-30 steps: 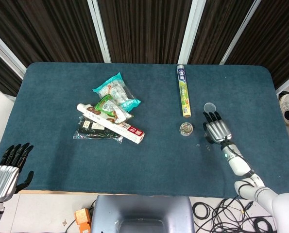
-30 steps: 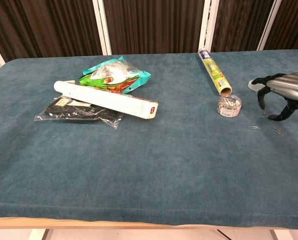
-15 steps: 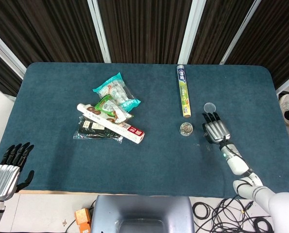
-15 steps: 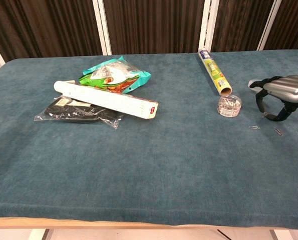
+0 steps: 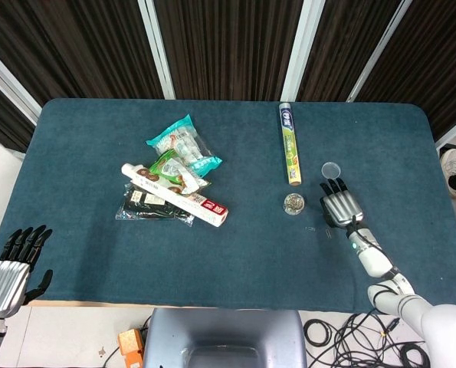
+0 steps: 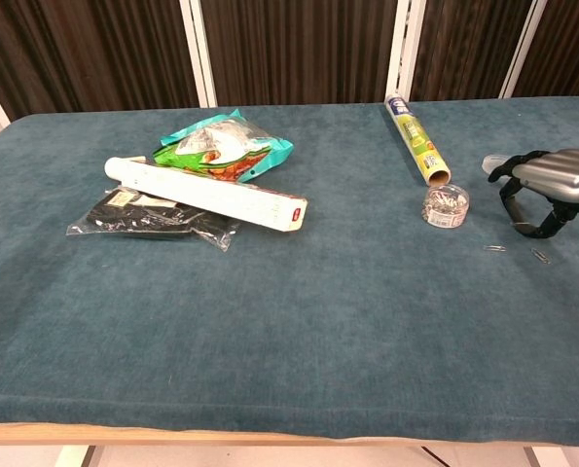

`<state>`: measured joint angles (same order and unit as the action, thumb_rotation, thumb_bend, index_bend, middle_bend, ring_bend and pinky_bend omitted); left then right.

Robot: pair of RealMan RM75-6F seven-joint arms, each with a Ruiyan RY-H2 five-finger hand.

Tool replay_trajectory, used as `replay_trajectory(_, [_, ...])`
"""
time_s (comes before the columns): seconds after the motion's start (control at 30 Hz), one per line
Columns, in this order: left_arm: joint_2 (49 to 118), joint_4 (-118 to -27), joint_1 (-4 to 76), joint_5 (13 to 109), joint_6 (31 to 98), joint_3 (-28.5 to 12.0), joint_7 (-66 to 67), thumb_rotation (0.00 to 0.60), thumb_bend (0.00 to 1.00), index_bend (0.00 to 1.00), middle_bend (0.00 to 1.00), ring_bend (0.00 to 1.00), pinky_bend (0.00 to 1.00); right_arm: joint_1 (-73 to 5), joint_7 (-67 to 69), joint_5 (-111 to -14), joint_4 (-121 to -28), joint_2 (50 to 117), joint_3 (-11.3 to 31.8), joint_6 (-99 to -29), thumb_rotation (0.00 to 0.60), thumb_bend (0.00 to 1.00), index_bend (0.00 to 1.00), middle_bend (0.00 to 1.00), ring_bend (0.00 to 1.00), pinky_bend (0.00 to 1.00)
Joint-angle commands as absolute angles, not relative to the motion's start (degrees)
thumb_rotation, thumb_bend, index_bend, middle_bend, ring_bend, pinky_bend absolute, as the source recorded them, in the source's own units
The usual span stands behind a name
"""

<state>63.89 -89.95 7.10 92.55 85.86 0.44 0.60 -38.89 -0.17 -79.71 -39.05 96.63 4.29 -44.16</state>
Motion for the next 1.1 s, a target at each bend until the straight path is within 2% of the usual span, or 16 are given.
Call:
replay_trajectory(0.03, [63.89,-89.95,7.12,92.51,85.81,0.42,0.55,0.600,0.43,0.00,0.04,0.00,0.05,-38.85,0.05,-79.89,-39.64,96.25,4.43,-44.88,0.600,0.31,0.65,0.11,0.00,0.00])
replay_trajectory(0.23, [63.86,-90.01,7.17,92.58,85.75,0.43,0.53,0.600,0.43,0.00,0.04,0.00,0.05,-38.44,-0.08,-80.42,-43.60,93.76,4.96,-47.90,0.600,0.31,0.65,0.11,0.00,0.00])
replay_trajectory(0.57, [63.79,-89.95,7.19,92.65,85.83,0.39,0.24,0.600,0.43,0.00,0.04,0.00,0.05,-39.71,-3.46,-78.80,-54.39,89.02,8.47,-50.98,0.600,0.31,0.64,0.11,0.00,0.00])
replay_trajectory(0.77, [63.75,-89.92,7.28,92.11,85.54,0.17,0.16,0.600,0.43,0.00,0.04,0.00,0.05,-41.90,-8.38,-76.42,-56.90,89.78,10.43,-49.76,0.600,0.31,0.63,0.11,0.00,0.00])
replay_trajectory(1.1, [63.62,-89.84,7.40,92.06,85.50,0.04,-0.34,0.600,0.43,0.00,0.04,0.00,0.05,-44.14,-13.21,-72.22,-55.61,93.09,11.69,-46.70,0.600,0.31,0.60,0.11,0.00,0.00])
